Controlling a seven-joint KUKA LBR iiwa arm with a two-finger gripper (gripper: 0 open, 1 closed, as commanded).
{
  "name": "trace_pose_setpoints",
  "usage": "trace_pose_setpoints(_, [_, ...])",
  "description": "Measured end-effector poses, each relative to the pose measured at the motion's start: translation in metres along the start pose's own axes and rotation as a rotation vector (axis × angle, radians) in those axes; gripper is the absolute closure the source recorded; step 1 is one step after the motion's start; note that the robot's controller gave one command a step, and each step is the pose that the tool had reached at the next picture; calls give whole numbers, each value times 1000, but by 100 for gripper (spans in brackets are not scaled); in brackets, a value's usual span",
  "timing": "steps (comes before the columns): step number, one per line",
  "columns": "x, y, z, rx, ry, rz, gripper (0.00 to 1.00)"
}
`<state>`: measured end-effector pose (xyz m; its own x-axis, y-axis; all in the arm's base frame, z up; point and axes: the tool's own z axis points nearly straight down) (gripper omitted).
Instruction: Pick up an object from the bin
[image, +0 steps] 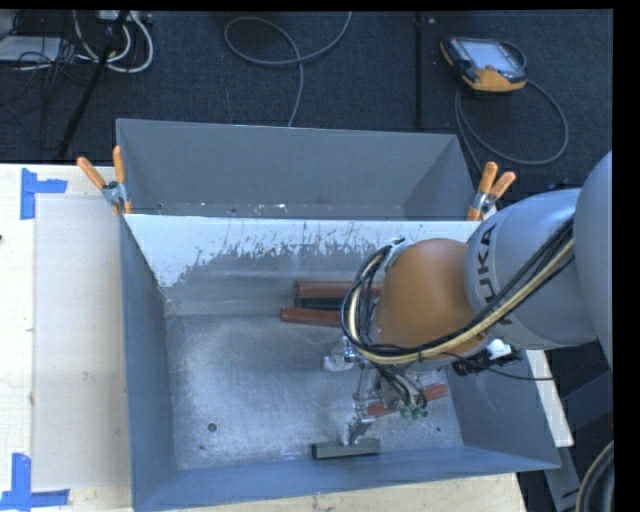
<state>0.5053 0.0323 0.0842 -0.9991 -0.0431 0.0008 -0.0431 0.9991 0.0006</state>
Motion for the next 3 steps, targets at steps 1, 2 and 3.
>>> trace_pose_setpoints(1, [-2, -21, -5, -3, 1, -102, 0])
trace_pose_setpoints(2, [12, -85, 9, 1, -4, -156, 100])
trace_pose_setpoints(3, [12, -85, 9, 1, -4, -156, 100])
